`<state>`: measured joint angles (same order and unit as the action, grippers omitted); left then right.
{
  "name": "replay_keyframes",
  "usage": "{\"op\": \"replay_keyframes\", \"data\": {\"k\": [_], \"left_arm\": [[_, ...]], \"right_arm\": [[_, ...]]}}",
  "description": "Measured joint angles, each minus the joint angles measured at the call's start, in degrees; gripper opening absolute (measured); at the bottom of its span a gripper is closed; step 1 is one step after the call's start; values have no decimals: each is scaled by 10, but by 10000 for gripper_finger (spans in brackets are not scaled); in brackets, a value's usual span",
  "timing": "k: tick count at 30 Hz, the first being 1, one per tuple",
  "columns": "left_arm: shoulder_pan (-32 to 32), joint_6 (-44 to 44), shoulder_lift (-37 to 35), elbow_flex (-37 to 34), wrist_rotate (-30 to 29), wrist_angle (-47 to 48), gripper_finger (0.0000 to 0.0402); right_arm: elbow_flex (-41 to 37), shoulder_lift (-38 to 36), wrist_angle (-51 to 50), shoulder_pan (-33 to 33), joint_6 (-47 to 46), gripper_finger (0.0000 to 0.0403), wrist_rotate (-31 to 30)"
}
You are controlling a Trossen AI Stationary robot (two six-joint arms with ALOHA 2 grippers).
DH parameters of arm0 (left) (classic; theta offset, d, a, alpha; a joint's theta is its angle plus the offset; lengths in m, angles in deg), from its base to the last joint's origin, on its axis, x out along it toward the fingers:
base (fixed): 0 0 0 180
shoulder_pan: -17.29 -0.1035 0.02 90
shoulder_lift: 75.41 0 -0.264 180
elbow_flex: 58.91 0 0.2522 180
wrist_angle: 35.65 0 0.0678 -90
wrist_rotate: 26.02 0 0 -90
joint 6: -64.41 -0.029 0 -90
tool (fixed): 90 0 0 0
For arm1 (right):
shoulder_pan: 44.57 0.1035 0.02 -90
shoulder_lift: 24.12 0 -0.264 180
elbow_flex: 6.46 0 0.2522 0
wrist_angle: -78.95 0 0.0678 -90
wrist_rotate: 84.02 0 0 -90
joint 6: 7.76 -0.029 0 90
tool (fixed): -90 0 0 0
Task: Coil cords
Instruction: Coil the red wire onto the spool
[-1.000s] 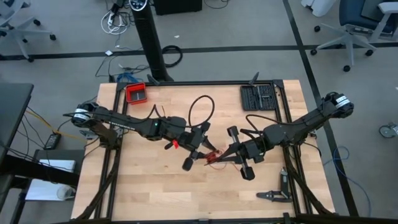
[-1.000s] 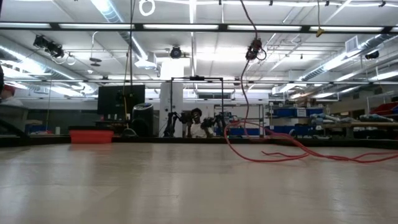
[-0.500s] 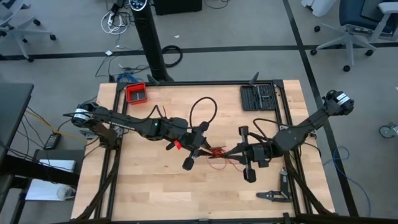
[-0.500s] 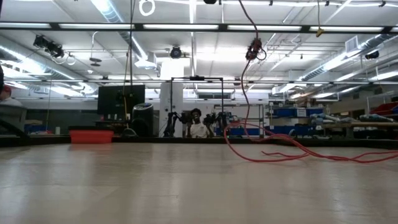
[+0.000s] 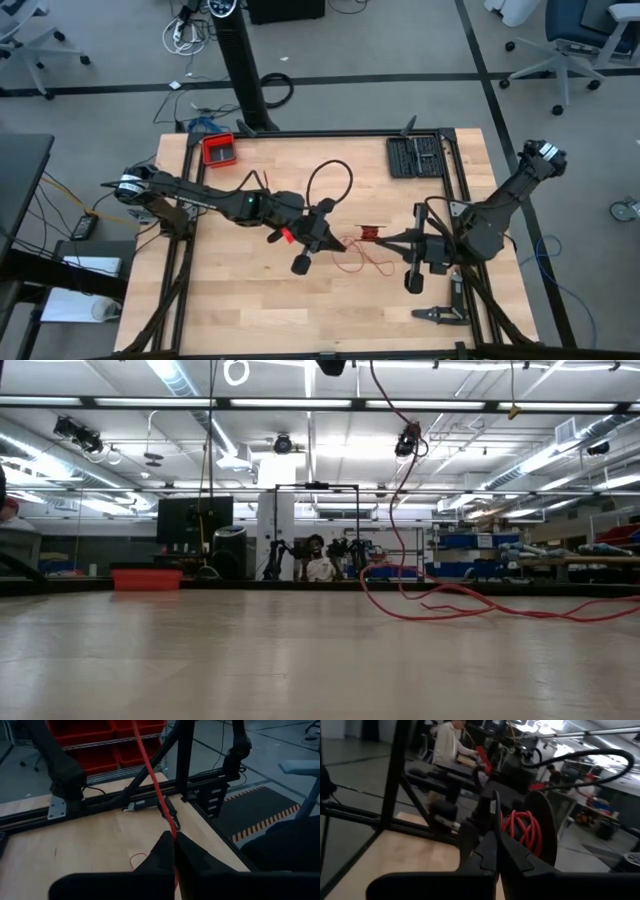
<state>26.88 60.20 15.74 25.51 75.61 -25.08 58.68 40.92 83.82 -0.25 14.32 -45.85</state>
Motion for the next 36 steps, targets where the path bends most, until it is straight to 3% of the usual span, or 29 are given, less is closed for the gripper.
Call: {"op": "replay_keyframes", "data": {"k": [6, 13, 20, 25, 30, 36], "left_arm": [[2, -1, -20, 2, -1, 57, 2], [2, -15, -58, 0, -10, 92, 2], [2, -50, -58, -2, -77, 96, 13], [7, -61, -55, -2, -138, 96, 62], [7, -56, -55, -1, -126, 90, 103], [7, -28, -55, -1, -120, 84, 114]], "right_arm": [[0, -1, -35, 36, -27, 2, -62], [0, -2, -163, 27, -213, 2, -67], [0, -1, -244, -27, -348, 1, 16], [0, 4, -270, -58, -386, 1, 77], [0, 8, -279, -67, -390, 1, 101], [0, 8, -292, -62, -379, 1, 111]]}}
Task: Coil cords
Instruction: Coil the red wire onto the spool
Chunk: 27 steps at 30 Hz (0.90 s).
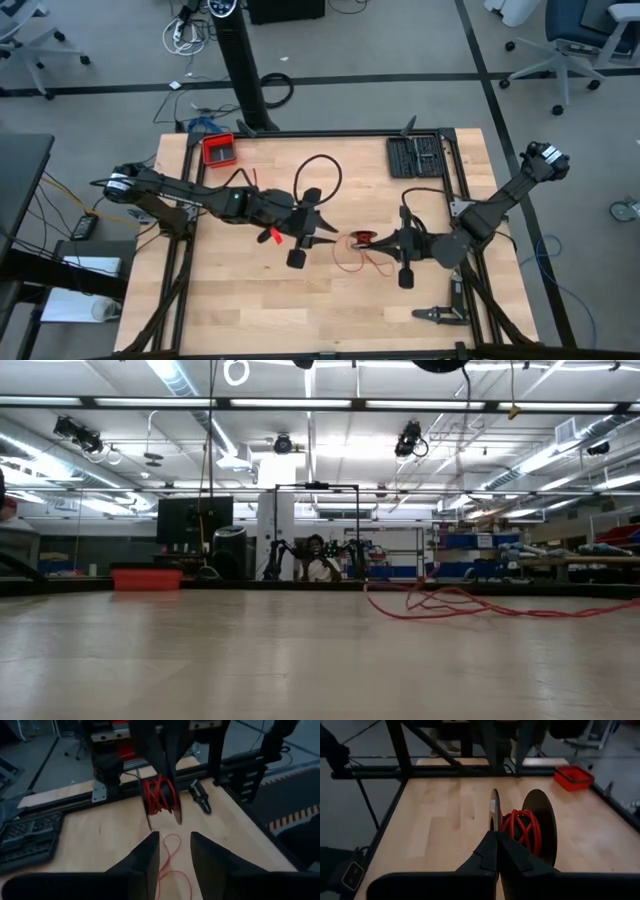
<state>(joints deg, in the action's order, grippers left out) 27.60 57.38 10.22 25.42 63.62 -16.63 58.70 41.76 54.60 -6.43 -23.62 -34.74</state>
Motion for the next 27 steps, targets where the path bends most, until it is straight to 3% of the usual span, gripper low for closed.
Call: {"op": "replay_keyframes", "data": {"k": [15, 21, 24, 27], "left_arm": [[3, 15, 3, 0, -22, -69, 115], [3, 15, 3, 0, -38, -70, 114], [4, 8, 3, 0, -55, -69, 84], [8, -13, 3, -6, -68, -88, 19]], "right_arm": [[0, 42, 155, -26, 160, 1, 3], [0, 43, 186, -44, 188, 1, 43], [-1, 43, 196, -47, 194, 3, 52], [-1, 43, 199, -51, 194, 14, 67]]}}
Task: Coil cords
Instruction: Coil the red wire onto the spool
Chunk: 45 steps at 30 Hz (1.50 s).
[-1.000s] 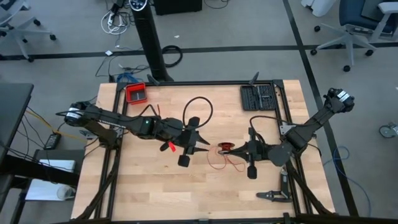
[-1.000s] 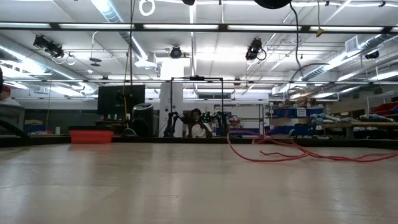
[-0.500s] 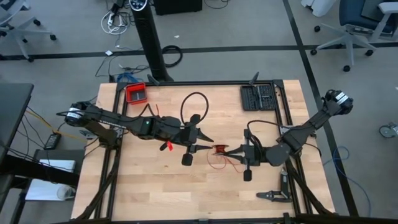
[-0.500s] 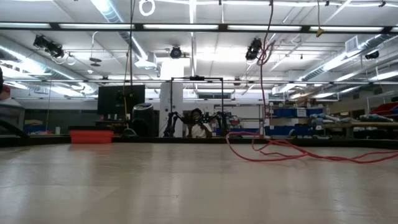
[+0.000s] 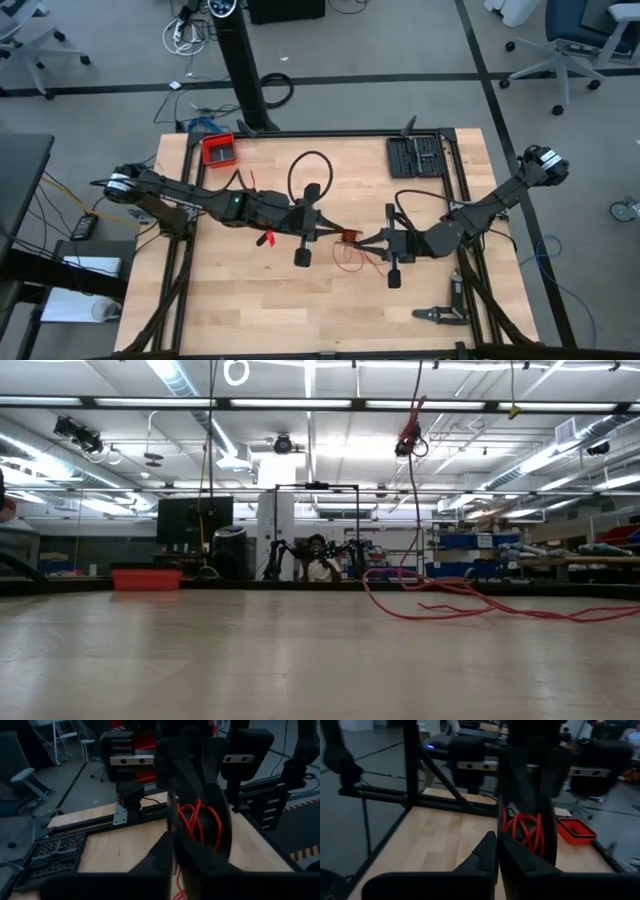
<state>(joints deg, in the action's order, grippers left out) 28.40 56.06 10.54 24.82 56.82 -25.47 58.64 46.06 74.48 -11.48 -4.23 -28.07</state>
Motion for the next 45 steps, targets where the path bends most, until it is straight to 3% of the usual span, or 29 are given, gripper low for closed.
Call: {"op": "replay_keyframes", "data": {"k": [9, 17, 22, 25, 29, 38, 45], "left_arm": [[3, -2, 0, 0, -18, -17, 2], [13, -2, 1, 0, -86, -9, 1], [13, 6, 1, 0, -106, -24, 1], [13, -1, 1, 0, -106, -29, 0], [13, -2, 0, 0, -105, -31, 0], [14, 11, 0, 0, -102, -39, 1], [14, 15, 0, 0, -102, -49, 1]], "right_arm": [[0, -6, 14, 11, -7, 62, -4], [1, -39, -13, 102, 14, 65, -250], [0, -20, -168, 112, -181, 63, -336], [-10, 9, -200, 99, -267, 63, -337], [-24, 56, -193, 80, -287, 64, -323], [-27, 147, -178, 39, -243, 66, -305], [-28, 176, -134, 15, -208, 71, -278]]}}
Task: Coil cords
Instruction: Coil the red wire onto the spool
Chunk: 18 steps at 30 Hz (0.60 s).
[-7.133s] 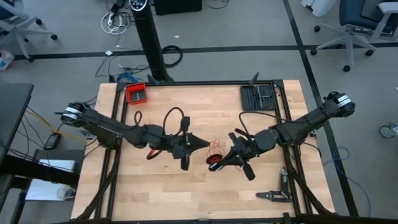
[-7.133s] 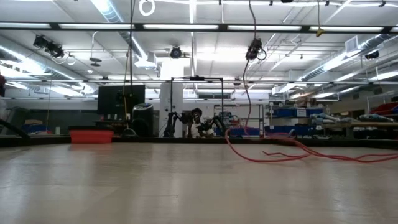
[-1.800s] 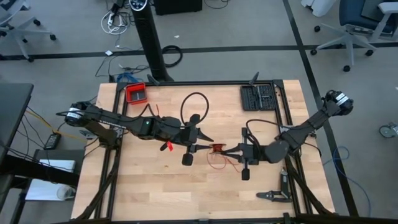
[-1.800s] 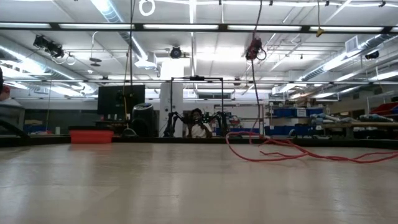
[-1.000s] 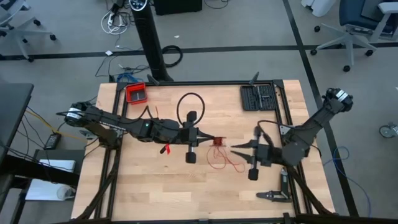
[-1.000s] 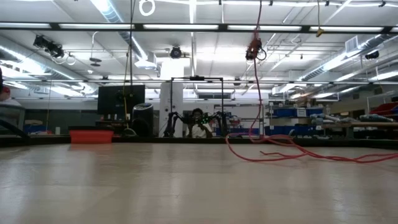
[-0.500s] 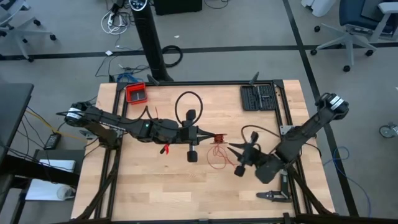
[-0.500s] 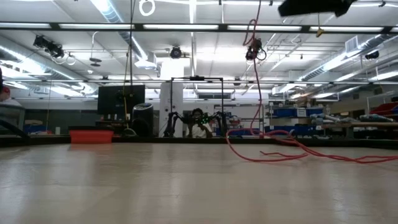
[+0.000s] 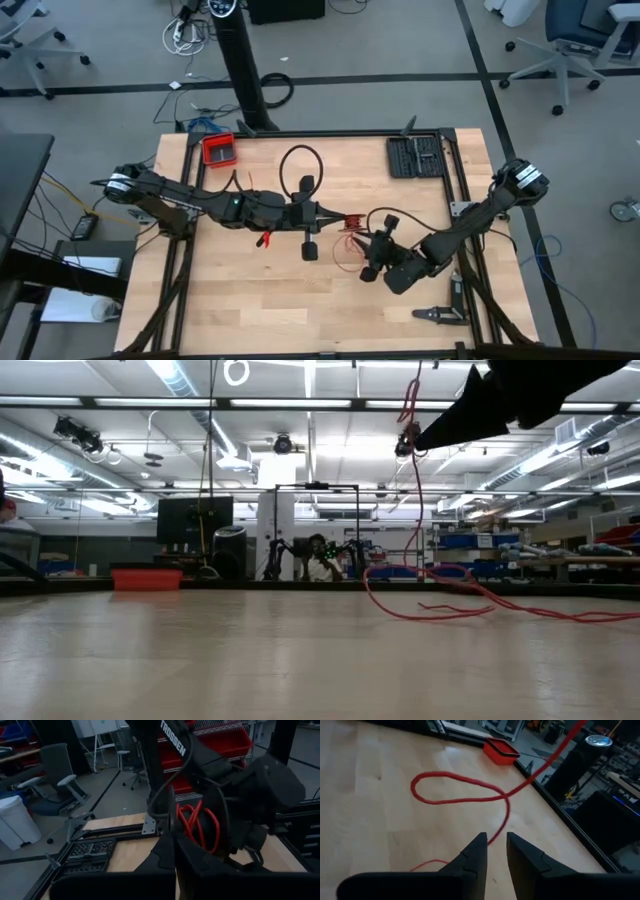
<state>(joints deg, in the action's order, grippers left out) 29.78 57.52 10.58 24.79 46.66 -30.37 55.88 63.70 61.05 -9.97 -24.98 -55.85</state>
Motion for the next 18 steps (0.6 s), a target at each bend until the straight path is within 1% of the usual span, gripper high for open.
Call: {"op": "replay_keyframes", "data": {"k": [4, 11, 15, 18], "left_arm": [[0, 13, 0, 0, 0, 2, 1], [0, 26, 0, 0, 0, 5, 1], [0, 27, 0, 0, 0, 4, 1], [0, 31, 0, 0, 0, 4, 1]], "right_arm": [[0, -3, 17, -2, 32, 70, -6], [0, -9, 50, 38, 115, 69, -97], [1, -9, 67, 44, 140, 69, -95], [1, -8, 98, 44, 201, 69, -62]]}}
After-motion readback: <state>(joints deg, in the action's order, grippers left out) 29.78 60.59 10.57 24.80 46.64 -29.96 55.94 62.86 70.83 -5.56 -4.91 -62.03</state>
